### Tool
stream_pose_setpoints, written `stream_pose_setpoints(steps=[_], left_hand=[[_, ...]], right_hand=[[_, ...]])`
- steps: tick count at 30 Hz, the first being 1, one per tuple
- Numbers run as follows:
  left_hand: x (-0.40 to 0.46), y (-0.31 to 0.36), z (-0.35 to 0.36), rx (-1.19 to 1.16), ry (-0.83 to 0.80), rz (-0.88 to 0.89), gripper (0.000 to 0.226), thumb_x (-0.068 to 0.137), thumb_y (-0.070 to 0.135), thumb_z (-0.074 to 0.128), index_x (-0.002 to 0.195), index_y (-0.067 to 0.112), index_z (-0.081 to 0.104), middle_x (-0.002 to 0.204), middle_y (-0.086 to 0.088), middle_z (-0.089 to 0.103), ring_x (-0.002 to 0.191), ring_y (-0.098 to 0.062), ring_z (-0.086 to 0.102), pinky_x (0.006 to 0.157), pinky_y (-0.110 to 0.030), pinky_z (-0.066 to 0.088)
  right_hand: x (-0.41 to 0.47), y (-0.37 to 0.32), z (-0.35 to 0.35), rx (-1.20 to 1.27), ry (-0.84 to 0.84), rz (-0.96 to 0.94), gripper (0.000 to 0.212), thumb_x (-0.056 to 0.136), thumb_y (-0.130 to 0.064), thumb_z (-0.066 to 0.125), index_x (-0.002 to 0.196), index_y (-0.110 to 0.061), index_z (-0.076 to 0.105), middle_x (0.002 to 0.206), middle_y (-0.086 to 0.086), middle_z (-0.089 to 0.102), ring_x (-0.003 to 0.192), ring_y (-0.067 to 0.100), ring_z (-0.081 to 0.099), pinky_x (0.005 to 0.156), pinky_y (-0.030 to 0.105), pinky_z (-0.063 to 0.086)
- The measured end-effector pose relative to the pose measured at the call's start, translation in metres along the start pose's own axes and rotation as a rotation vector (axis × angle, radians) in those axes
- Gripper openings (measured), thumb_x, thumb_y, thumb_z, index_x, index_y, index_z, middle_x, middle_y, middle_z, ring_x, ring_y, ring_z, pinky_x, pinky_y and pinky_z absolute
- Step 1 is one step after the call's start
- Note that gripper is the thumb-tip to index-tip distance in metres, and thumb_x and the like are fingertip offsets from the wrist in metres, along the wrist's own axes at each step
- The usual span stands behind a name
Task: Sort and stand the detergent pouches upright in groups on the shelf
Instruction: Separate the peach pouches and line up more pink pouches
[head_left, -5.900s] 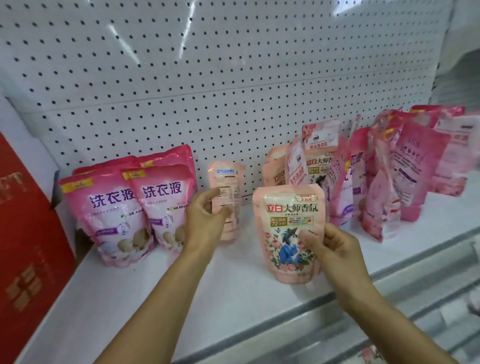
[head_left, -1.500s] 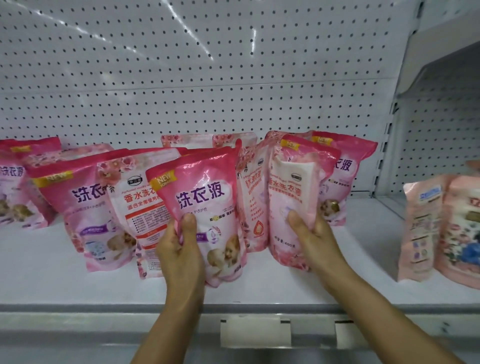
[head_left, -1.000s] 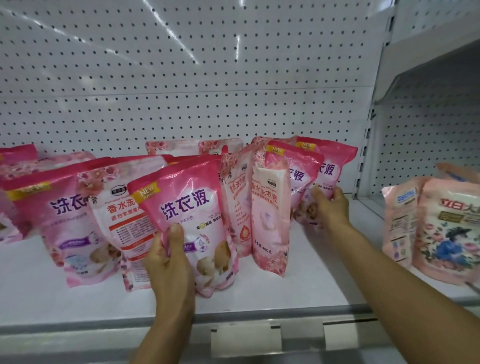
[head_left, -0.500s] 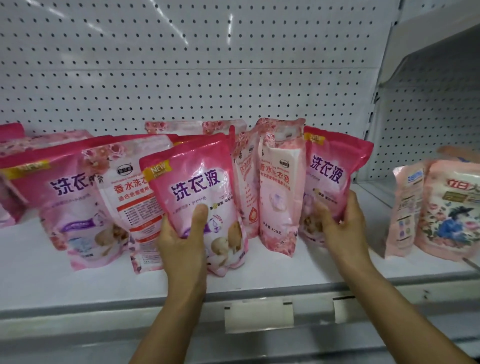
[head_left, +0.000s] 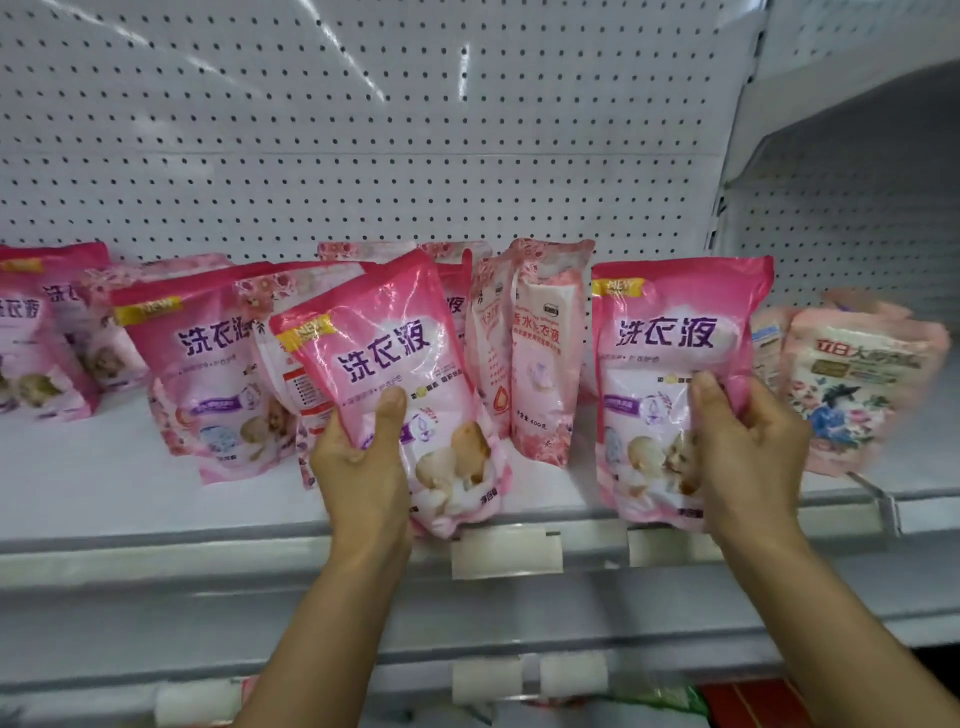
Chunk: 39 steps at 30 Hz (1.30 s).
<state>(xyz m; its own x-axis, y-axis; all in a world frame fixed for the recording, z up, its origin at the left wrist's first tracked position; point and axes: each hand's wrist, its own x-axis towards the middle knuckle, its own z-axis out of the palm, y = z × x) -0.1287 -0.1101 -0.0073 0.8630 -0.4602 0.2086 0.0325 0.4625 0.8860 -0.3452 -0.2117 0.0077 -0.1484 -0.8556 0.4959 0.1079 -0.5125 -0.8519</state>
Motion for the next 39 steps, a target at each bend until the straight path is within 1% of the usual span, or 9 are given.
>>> stream_pose_setpoints(steps=[3, 8, 11, 16, 20, 23, 28, 35, 39], left_hand=[[-0.030, 0.009, -0.018, -0.013, -0.061, -0.046, 0.028, 0.089, 0.024, 0.072, 0.116, 0.020, 0.069, 0.110, -0.004, 0.076, 0.104, -0.027, 0.071, 0.094, -0.052, 0.054], [-0.075, 0.021, -0.055, 0.017, -0.088, -0.098, 0.020, 0.091, 0.017, 0.068, 0.111, 0.016, 0.070, 0.101, -0.005, 0.078, 0.094, -0.027, 0.074, 0.080, -0.042, 0.060], [-0.086, 0.034, -0.086, 0.046, -0.072, -0.097, 0.021, 0.091, 0.015, 0.067, 0.111, 0.011, 0.070, 0.097, -0.006, 0.078, 0.087, -0.022, 0.076, 0.068, -0.030, 0.060], [-0.076, 0.055, -0.153, 0.079, -0.032, -0.101, 0.020, 0.091, 0.018, 0.067, 0.110, 0.011, 0.070, 0.096, -0.007, 0.078, 0.088, -0.027, 0.076, 0.077, -0.041, 0.061], [-0.049, 0.068, -0.209, 0.061, 0.044, -0.080, 0.021, 0.090, 0.016, 0.068, 0.111, 0.011, 0.070, 0.097, -0.009, 0.078, 0.091, -0.029, 0.075, 0.080, -0.044, 0.060], [-0.017, 0.081, -0.252, 0.070, 0.056, -0.060, 0.019, 0.091, 0.017, 0.066, 0.108, 0.013, 0.071, 0.093, -0.005, 0.079, 0.086, -0.023, 0.076, 0.070, -0.034, 0.061], [0.056, 0.118, -0.339, 0.138, 0.058, -0.020, 0.018, 0.090, 0.022, 0.067, 0.107, 0.017, 0.072, 0.092, -0.003, 0.079, 0.086, -0.022, 0.076, 0.075, -0.037, 0.058], [0.161, 0.162, -0.438, 0.173, 0.088, 0.046, 0.020, 0.091, 0.019, 0.065, 0.110, 0.017, 0.071, 0.098, -0.004, 0.078, 0.090, -0.024, 0.075, 0.078, -0.039, 0.058], [0.215, 0.171, -0.453, 0.140, 0.089, 0.085, 0.013, 0.093, 0.015, 0.064, 0.103, 0.019, 0.071, 0.091, 0.002, 0.079, 0.081, -0.014, 0.076, 0.062, -0.024, 0.060]], right_hand=[[-0.028, -0.011, -0.013, 0.043, -0.008, -0.004, 0.036, 0.094, -0.018, 0.060, 0.069, 0.004, 0.046, 0.062, 0.003, 0.048, 0.056, 0.007, 0.049, 0.059, 0.025, 0.044], [-0.076, -0.020, -0.017, 0.147, -0.127, 0.080, 0.034, 0.091, -0.020, 0.064, 0.058, -0.022, 0.054, 0.058, -0.009, 0.053, 0.066, 0.018, 0.051, 0.069, 0.037, 0.046], [-0.106, -0.029, -0.003, 0.216, -0.179, 0.122, 0.037, 0.092, -0.016, 0.063, 0.056, -0.024, 0.057, 0.055, -0.013, 0.051, 0.061, 0.010, 0.048, 0.065, 0.029, 0.044], [-0.152, -0.044, 0.042, 0.230, -0.281, 0.185, 0.035, 0.093, -0.014, 0.060, 0.058, -0.014, 0.056, 0.052, -0.012, 0.049, 0.052, 0.004, 0.045, 0.054, 0.018, 0.043], [-0.187, -0.050, 0.098, 0.226, -0.368, 0.228, 0.033, 0.092, -0.019, 0.061, 0.065, -0.004, 0.052, 0.056, -0.004, 0.051, 0.055, 0.012, 0.048, 0.055, 0.026, 0.045], [-0.213, -0.056, 0.154, 0.224, -0.396, 0.265, 0.038, 0.091, -0.024, 0.063, 0.073, 0.006, 0.048, 0.063, 0.009, 0.044, 0.061, 0.024, 0.042, 0.059, 0.038, 0.040], [-0.262, -0.065, 0.263, 0.236, -0.425, 0.292, 0.033, 0.091, -0.025, 0.061, 0.062, -0.010, 0.053, 0.043, -0.008, 0.043, 0.042, 0.015, 0.042, 0.043, 0.021, 0.038], [-0.308, -0.071, 0.392, 0.310, -0.404, 0.358, 0.032, 0.090, -0.022, 0.064, 0.069, 0.000, 0.052, 0.058, 0.007, 0.054, 0.058, 0.023, 0.051, 0.059, 0.037, 0.044], [-0.304, -0.074, 0.435, 0.303, -0.382, 0.355, 0.026, 0.090, -0.018, 0.064, 0.072, -0.001, 0.057, 0.069, 0.013, 0.060, 0.066, 0.025, 0.059, 0.065, 0.046, 0.052]])
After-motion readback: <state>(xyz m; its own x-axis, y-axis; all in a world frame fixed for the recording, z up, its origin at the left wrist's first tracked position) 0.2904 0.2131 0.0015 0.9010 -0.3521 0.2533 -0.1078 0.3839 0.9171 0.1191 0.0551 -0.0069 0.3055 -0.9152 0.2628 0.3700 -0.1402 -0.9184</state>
